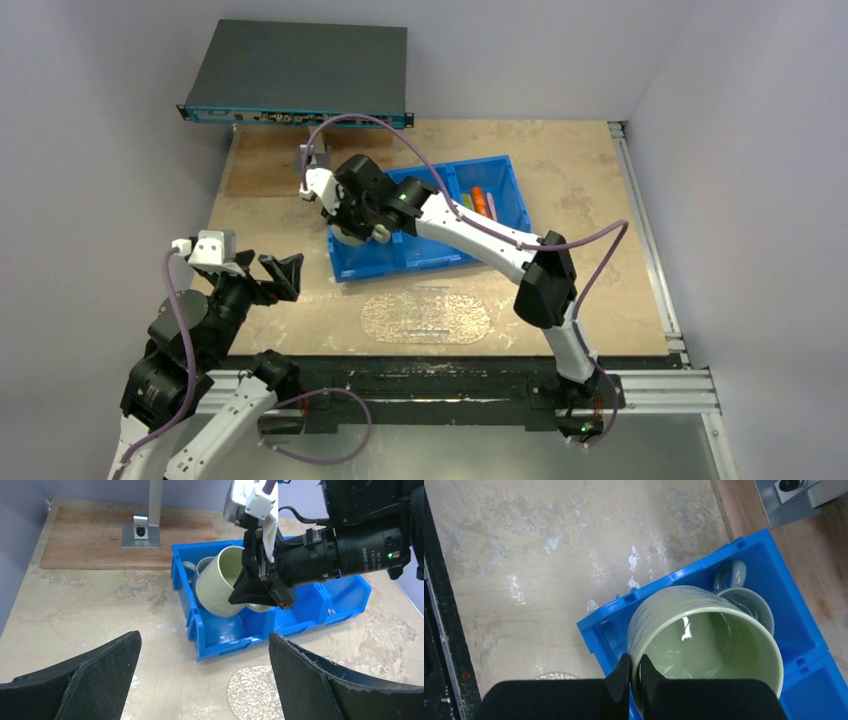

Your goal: Prepare toiletry sets of a toothbrush and toothpaste on the tray

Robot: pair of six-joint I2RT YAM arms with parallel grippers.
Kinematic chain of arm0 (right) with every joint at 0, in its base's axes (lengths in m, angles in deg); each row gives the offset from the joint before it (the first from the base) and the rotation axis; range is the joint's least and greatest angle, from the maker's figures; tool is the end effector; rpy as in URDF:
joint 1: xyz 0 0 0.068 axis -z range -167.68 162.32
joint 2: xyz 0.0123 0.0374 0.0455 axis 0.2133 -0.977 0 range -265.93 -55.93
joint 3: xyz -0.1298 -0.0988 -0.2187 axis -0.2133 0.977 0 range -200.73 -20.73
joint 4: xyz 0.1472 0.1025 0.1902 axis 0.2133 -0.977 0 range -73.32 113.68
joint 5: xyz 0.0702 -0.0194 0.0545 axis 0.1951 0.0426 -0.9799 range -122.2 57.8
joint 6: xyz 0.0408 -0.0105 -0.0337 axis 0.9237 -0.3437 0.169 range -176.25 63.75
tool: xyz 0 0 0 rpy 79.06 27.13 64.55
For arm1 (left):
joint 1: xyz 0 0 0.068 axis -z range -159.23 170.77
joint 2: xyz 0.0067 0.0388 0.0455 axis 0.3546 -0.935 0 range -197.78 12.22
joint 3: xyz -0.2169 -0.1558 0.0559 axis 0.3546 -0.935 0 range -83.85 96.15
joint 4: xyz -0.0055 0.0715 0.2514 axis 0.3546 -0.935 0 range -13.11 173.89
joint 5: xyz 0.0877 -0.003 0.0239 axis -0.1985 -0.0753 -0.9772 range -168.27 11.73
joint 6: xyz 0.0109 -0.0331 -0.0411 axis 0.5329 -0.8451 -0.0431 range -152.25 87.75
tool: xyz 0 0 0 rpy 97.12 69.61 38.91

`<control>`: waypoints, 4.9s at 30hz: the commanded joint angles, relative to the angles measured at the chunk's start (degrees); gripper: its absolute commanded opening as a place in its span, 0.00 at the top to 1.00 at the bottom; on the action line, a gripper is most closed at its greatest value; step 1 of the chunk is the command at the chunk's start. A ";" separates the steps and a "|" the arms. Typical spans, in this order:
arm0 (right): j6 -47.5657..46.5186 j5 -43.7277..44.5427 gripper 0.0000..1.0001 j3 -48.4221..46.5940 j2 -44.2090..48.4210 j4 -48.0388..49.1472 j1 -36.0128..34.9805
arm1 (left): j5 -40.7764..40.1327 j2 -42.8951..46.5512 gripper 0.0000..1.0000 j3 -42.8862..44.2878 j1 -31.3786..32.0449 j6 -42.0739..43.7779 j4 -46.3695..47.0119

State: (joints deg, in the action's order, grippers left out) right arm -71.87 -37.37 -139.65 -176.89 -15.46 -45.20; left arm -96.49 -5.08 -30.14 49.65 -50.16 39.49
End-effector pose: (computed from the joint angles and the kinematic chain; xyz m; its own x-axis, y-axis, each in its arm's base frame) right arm 0.2580 0.4110 0.3190 -0.1044 -0.6635 -0.7408 -0.9394 0.3105 -0.1456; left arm 0.0371 -0.0077 0.3708 -0.1735 -0.2378 -0.9557 0.1413 0.9543 -0.2632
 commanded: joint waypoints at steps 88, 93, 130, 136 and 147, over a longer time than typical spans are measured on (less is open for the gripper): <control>29.29 10.09 1.00 61.61 46.26 1.84 -0.67 | 1.69 -0.59 0.00 -0.27 -0.41 0.90 1.49; 30.06 10.68 1.00 61.98 45.71 2.08 -0.75 | 1.69 -0.63 0.00 -0.25 -0.41 0.90 1.51; 33.36 9.39 0.84 66.53 46.08 5.39 -1.19 | 1.57 -0.63 0.00 -0.27 -0.41 0.93 1.37; 33.22 11.39 0.67 64.51 48.12 3.46 -1.18 | 1.93 -0.93 0.00 -0.28 -0.41 0.94 1.51; 32.58 16.23 0.57 58.71 51.51 0.20 -1.19 | 6.41 -5.45 0.00 -0.13 -0.41 0.51 1.86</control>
State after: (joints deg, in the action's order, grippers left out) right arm -39.23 -24.62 -76.94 -128.20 -14.32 -46.16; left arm -93.02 -7.73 -30.14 49.65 -50.10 39.70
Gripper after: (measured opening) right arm 0.417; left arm 0.999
